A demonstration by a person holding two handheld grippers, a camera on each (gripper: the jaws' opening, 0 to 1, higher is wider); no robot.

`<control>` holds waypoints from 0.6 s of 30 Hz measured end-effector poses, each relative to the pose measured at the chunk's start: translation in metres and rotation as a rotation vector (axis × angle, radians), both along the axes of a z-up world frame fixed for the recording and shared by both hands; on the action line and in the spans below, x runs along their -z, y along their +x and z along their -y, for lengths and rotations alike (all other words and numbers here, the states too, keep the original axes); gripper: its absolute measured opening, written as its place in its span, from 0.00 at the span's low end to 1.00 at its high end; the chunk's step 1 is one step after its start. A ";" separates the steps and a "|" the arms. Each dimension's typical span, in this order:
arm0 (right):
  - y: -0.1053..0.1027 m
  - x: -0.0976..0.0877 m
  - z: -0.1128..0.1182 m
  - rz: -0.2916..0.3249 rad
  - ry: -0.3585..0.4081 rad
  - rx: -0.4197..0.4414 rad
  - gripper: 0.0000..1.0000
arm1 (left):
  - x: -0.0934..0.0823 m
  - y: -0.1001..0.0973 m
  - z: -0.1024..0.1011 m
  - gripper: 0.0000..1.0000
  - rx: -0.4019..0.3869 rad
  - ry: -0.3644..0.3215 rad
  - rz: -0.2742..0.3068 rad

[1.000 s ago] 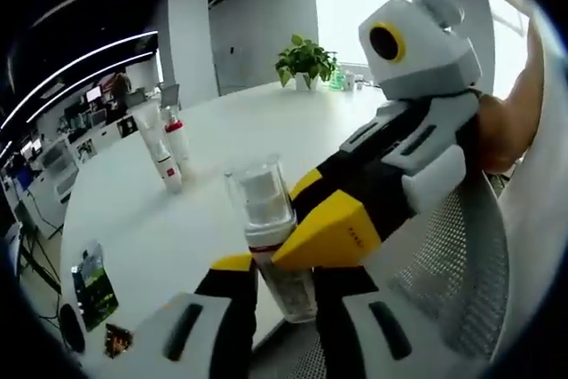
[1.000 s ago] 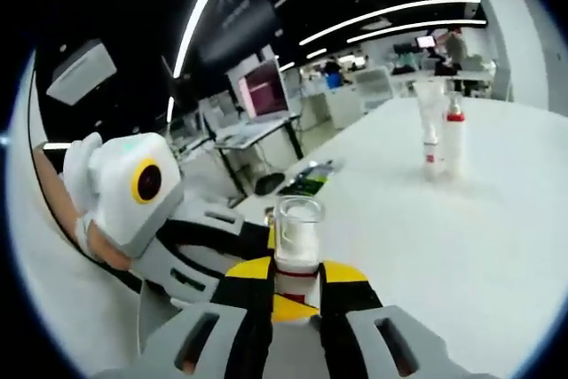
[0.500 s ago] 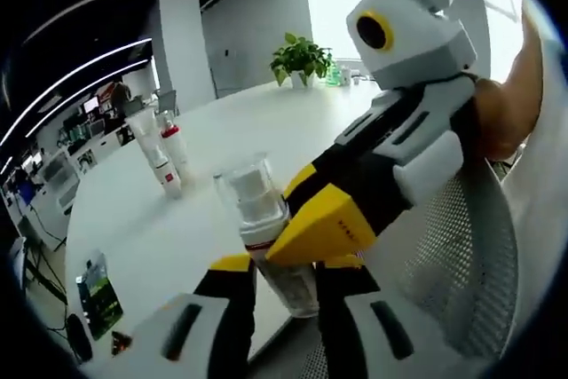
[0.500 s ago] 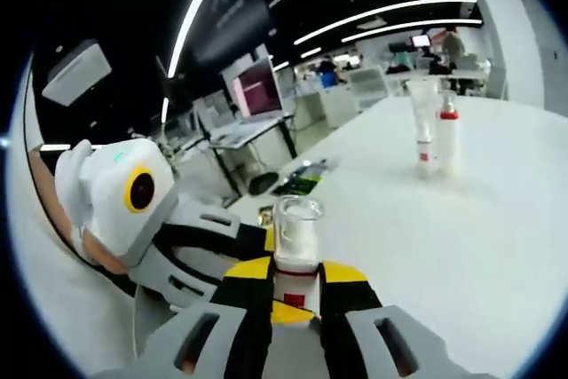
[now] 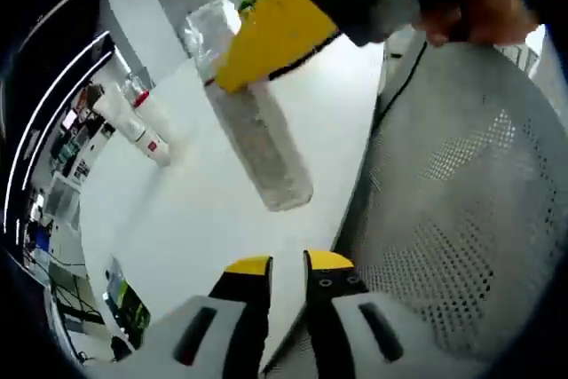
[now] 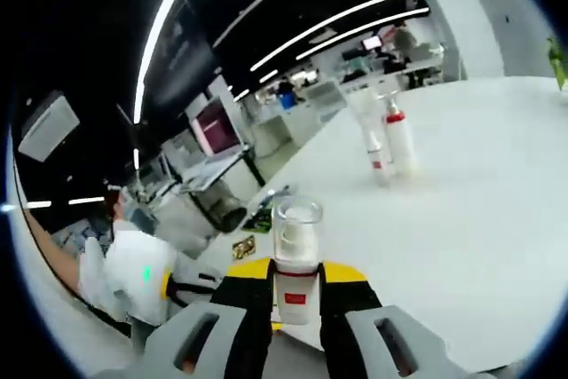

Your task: Arrange the skincare products in the storage area until every visible bottle or jar stands upright without overlapping.

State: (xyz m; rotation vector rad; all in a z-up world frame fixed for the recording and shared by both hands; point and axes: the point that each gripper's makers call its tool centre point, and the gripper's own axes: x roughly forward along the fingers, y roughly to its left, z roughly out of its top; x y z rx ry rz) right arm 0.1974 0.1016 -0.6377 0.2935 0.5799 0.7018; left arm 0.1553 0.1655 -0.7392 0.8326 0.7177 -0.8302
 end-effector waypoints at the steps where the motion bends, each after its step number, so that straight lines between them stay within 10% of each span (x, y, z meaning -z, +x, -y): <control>1: 0.004 0.001 0.005 -0.001 -0.008 0.009 0.15 | -0.007 0.003 0.002 0.07 -0.040 -0.061 0.006; 18: 0.089 -0.012 0.018 0.099 -0.090 0.097 0.15 | -0.008 0.010 -0.005 0.01 -0.091 -0.081 0.024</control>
